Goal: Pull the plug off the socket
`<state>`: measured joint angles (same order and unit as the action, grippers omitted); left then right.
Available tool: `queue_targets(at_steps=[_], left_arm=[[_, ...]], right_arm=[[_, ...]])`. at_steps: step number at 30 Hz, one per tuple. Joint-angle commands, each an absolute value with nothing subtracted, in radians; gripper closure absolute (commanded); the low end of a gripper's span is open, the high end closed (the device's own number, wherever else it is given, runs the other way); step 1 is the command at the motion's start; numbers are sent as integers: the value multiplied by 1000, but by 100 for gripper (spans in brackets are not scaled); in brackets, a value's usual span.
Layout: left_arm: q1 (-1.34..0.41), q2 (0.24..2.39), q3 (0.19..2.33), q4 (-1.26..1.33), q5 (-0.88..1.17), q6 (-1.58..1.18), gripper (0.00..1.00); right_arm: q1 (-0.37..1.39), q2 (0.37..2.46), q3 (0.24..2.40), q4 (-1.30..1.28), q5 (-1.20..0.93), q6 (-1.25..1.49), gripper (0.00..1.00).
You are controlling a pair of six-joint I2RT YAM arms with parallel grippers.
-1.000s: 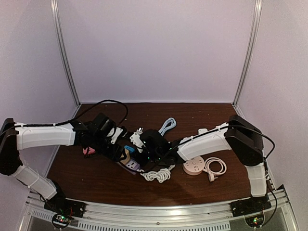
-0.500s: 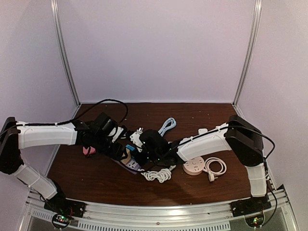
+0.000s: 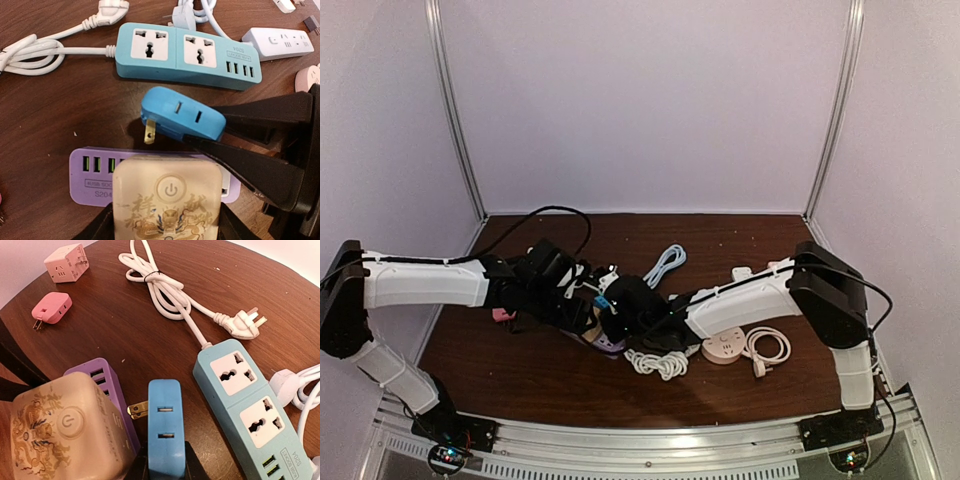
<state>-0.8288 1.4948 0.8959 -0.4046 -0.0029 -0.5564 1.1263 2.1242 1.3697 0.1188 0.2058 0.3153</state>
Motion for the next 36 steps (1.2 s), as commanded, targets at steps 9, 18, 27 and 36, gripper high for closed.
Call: queue_targets(at_steps=[9, 18, 27, 36], left_arm=[[-857, 1553, 849, -544, 55, -594, 85], [-857, 1537, 870, -557, 67, -582, 85], [-857, 1534, 880, -557, 59, -580, 85], [-857, 1558, 912, -557, 64, -569, 84]], right_arm=[[1040, 1962, 1321, 117, 121, 342, 100], [859, 1887, 1321, 40, -56, 416, 100], [514, 1872, 1209, 113, -308, 570, 100], [352, 1951, 1191, 139, -475, 609, 100]])
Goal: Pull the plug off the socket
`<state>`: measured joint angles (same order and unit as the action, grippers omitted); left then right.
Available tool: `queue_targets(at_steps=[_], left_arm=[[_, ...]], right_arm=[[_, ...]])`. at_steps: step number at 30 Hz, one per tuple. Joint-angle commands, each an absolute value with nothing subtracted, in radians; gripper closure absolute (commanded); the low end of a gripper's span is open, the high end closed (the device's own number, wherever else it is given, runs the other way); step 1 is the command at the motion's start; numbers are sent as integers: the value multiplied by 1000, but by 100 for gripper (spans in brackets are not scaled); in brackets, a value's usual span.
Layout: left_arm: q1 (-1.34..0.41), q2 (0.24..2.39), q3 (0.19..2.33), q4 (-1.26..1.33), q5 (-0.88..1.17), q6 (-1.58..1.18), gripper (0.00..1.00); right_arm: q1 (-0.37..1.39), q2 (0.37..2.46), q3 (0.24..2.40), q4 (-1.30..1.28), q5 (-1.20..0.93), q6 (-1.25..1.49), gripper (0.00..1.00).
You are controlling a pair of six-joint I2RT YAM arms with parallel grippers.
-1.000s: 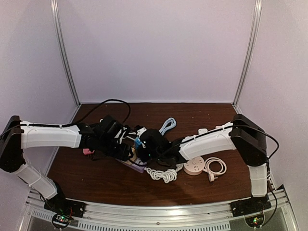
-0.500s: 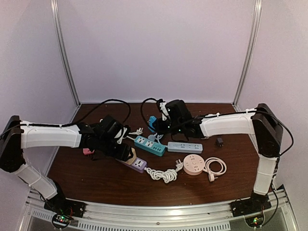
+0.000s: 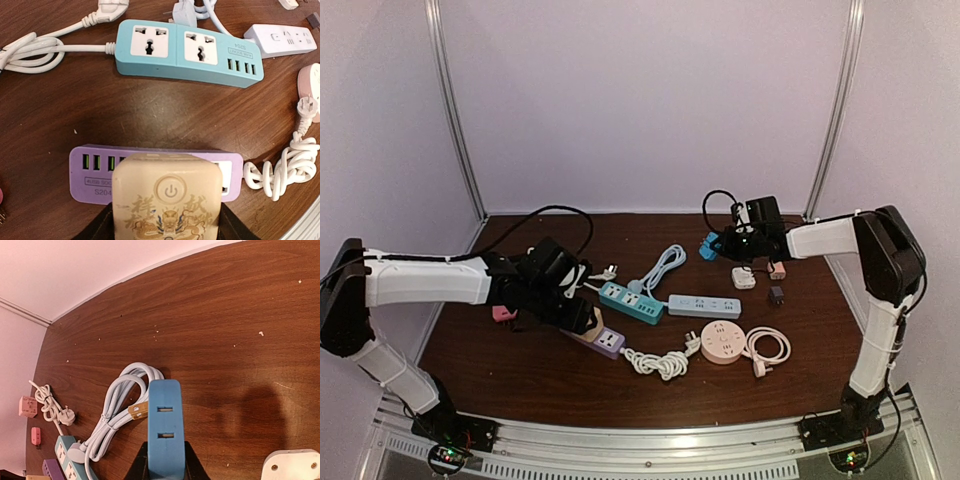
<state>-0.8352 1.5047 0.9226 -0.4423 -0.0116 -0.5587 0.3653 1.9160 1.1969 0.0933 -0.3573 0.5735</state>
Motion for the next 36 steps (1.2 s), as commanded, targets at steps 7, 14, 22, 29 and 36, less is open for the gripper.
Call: queue_targets(at_steps=[7, 14, 22, 29, 36], left_arm=[[-857, 1573, 927, -558, 66, -566, 84], [-857, 1575, 928, -559, 64, -568, 78], [-857, 1577, 931, -558, 58, -563, 66], [-857, 1574, 938, -558, 59, -556, 56], [-857, 1575, 949, -563, 57, -539, 50]], right_arm=[[331, 2000, 1181, 159, -535, 652, 100], [328, 2011, 1178, 122, -520, 652, 91], [328, 2011, 1194, 35, -478, 618, 73], [331, 1964, 1188, -23, -421, 583, 56], [372, 1870, 1175, -89, -321, 505, 40]])
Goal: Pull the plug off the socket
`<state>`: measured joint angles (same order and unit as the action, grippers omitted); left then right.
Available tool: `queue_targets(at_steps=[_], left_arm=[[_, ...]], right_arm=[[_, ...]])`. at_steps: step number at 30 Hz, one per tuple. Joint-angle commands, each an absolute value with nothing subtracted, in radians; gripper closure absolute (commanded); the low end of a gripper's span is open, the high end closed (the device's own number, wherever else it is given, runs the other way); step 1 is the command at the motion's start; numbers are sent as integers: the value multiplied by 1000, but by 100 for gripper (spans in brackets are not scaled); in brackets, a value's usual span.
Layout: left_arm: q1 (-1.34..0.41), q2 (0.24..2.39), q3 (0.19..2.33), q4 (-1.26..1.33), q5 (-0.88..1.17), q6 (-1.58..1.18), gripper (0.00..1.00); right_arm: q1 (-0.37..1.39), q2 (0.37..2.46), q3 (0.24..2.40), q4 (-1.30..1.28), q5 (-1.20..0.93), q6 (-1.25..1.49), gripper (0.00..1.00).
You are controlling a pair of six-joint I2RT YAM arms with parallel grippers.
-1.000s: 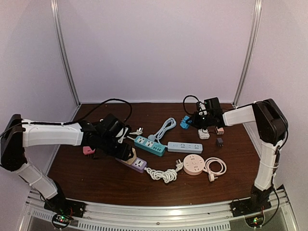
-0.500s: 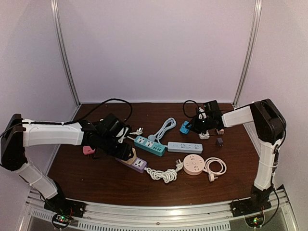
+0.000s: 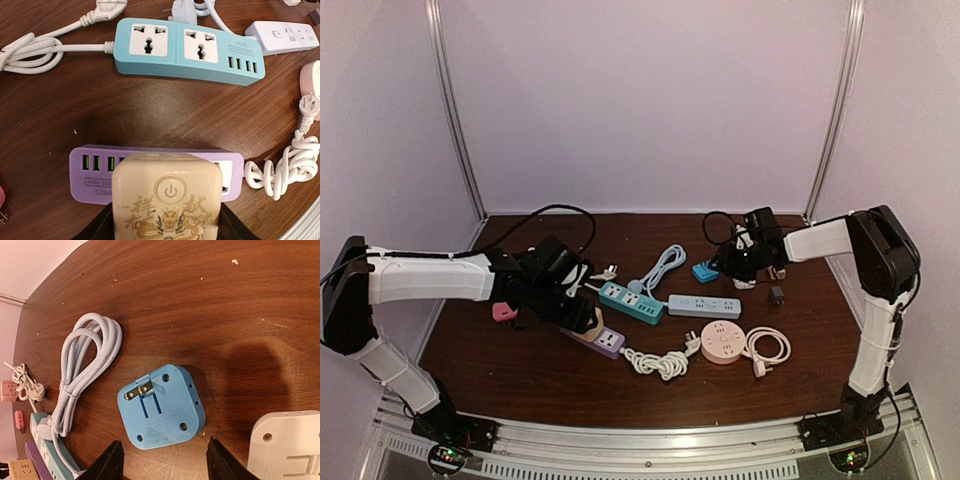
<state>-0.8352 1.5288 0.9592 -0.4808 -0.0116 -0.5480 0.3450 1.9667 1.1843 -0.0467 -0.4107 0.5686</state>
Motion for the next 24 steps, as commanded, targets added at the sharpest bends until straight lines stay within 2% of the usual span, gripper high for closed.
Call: queue_targets(at_steps=[1, 6, 15, 24], left_arm=[[-857, 1576, 952, -564, 57, -537, 49], [-857, 1578, 959, -571, 49, -527, 48], [-857, 1566, 975, -572, 44, -504, 58], [-857, 1559, 986, -571, 50, -487, 67]], right_arm=[[383, 1854, 1174, -99, -304, 492, 38], [469, 1767, 1139, -94, -252, 413, 30], [742, 1672, 1033, -4, -209, 230, 27], [1001, 1753, 1011, 134, -183, 136, 25]])
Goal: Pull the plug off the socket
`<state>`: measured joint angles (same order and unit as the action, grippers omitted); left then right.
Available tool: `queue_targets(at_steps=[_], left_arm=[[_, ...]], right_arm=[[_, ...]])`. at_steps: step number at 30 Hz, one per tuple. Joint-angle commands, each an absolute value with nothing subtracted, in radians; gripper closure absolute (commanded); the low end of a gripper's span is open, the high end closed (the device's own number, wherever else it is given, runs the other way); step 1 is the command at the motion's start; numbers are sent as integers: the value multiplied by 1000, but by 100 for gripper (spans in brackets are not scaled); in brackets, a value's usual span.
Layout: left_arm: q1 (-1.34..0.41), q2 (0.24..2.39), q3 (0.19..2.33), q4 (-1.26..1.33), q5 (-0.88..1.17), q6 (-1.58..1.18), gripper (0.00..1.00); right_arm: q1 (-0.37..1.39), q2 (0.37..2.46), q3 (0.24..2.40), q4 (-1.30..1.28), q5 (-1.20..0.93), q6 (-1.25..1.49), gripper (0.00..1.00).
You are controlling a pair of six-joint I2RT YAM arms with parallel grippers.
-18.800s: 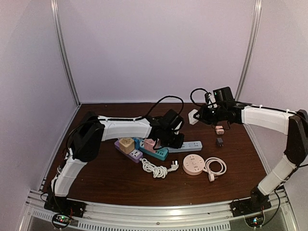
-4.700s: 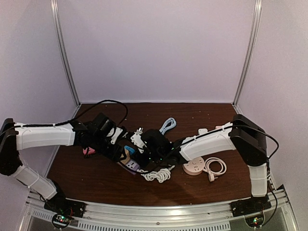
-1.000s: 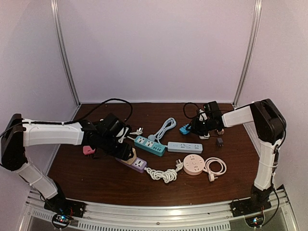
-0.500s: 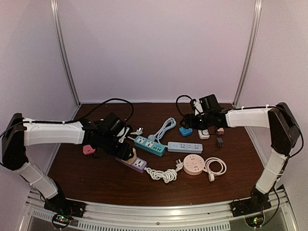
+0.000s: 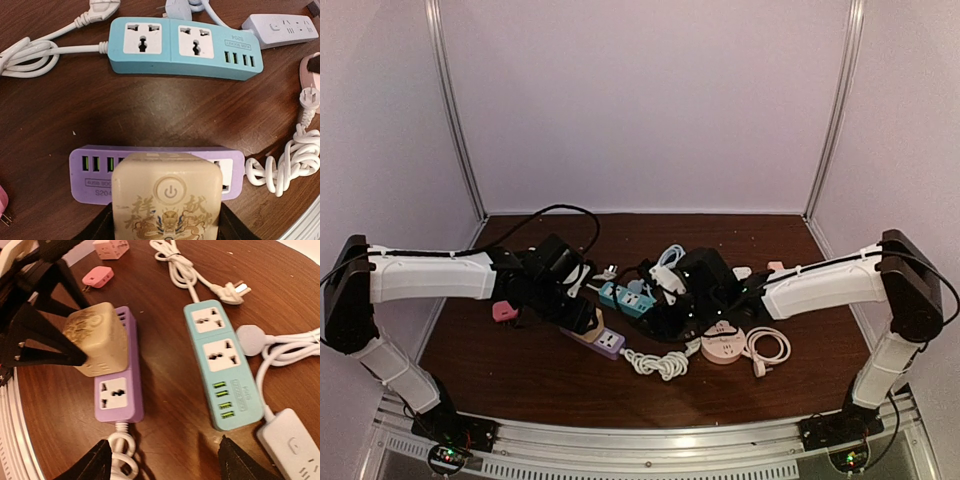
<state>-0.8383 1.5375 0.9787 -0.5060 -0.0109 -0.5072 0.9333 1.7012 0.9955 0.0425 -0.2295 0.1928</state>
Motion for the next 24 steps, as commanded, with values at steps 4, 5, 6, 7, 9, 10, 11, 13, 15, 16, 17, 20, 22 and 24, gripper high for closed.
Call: queue_targets(at_steps=[4, 5, 6, 7, 9, 10, 11, 13, 15, 16, 17, 20, 22, 24], left_arm=[[-857, 1556, 983, -570, 51, -486, 69], [-857, 1555, 982, -568, 51, -485, 70], [-857, 1553, 981, -567, 51, -486, 70], [-857, 1552, 980, -566, 52, -486, 71], [-857, 1551, 978, -561, 56, -486, 71], [-857, 1550, 976, -560, 57, -486, 72], [-857, 1549, 976, -558, 58, -486, 72], [-857, 1549, 974, -555, 61, -486, 73], [-857, 1550, 973, -552, 62, -487, 74], [-857, 1549, 974, -551, 62, -488, 74], [-857, 1550, 974, -551, 64, -487, 74], [-857, 1549, 976, -549, 64, -488, 75], [-857, 1550, 976, -549, 65, -486, 75], [-857, 1549, 974, -546, 67, -488, 76]], right_arm=[[1045, 1852, 1085, 138, -154, 129, 21], [1053, 1874, 1103, 140, -149, 127, 21], [1060, 1902, 1126, 141, -142, 126, 21], [1066, 1914, 1135, 142, -136, 126, 20], [1077, 1943, 1159, 148, -116, 129, 20], [1081, 1957, 1170, 148, -99, 132, 21], [1085, 1969, 1180, 146, -84, 134, 21], [1089, 1988, 1193, 152, -73, 140, 22], [1093, 2000, 1201, 152, -69, 143, 22], [1097, 2006, 1205, 149, -69, 142, 22], [1101, 2011, 1207, 147, -70, 140, 22], [1120, 2020, 1220, 129, -72, 131, 22], [1127, 2027, 1228, 119, -72, 130, 22], [1132, 2038, 1238, 109, -72, 133, 23]])
